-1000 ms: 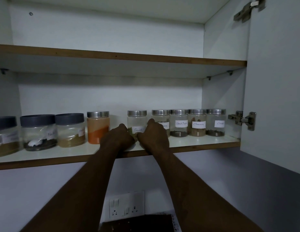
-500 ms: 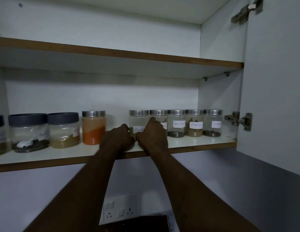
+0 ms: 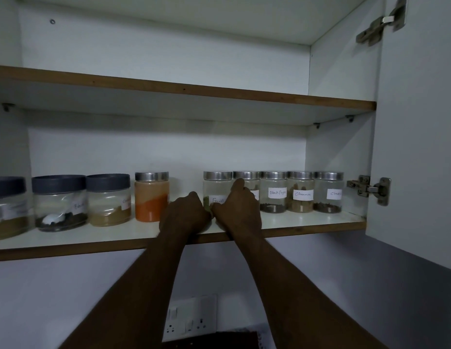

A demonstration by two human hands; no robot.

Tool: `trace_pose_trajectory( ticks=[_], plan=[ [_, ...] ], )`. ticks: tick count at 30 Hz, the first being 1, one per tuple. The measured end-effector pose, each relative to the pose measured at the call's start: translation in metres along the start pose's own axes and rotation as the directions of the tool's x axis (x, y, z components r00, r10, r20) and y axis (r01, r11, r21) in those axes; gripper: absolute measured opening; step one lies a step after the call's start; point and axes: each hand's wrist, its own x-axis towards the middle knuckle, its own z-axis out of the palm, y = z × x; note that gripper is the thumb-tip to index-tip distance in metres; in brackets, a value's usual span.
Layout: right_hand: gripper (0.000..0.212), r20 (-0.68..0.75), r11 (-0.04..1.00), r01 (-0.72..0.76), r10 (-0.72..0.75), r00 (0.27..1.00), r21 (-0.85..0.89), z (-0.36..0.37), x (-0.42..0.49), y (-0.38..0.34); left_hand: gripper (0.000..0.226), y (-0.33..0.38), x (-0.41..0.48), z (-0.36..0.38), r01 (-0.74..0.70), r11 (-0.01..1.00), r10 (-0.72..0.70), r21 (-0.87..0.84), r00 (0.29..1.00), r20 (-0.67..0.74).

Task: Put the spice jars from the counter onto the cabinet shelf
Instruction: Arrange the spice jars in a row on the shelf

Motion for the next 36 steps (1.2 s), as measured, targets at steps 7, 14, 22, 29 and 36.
trace_pose_trajectory(
  ticks=[7, 14, 22, 29, 36],
  plan=[
    [0.025, 0.093, 0.961, 0.274, -0.270, 0.958, -0.039, -0.001, -0.004, -0.001, 0.021, -0.006, -0.027, -0.018, 0.045, 0.988, -0.069, -0.147, 0.984, -0.162],
    [0.040, 0.390, 0.942, 0.320, -0.332, 0.859, 0.098, 0.019, -0.011, -0.031, 0.028, -0.065, -0.058, -0.048, 0.225, 0.972, -0.233, -0.064, 0.912, -0.337],
    [0.108, 0.545, 0.973, 0.192, -0.232, 0.806, 0.130, 0.056, 0.000, -0.068, 0.036, -0.074, -0.053, -0.058, 0.273, 0.961, -0.276, -0.043, 0.939, -0.207],
    [0.089, 0.276, 0.951, 0.094, -0.179, 0.944, 0.295, 0.058, 0.000, -0.055, 0.066, -0.080, -0.032, -0.067, 0.290, 0.945, -0.280, -0.150, 0.956, 0.087],
    [0.097, 0.382, 0.968, 0.090, -0.177, 0.907, 0.235, 0.057, -0.003, -0.059, 0.079, -0.087, -0.035, -0.062, 0.275, 0.939, -0.291, -0.206, 0.955, -0.052]
  ],
)
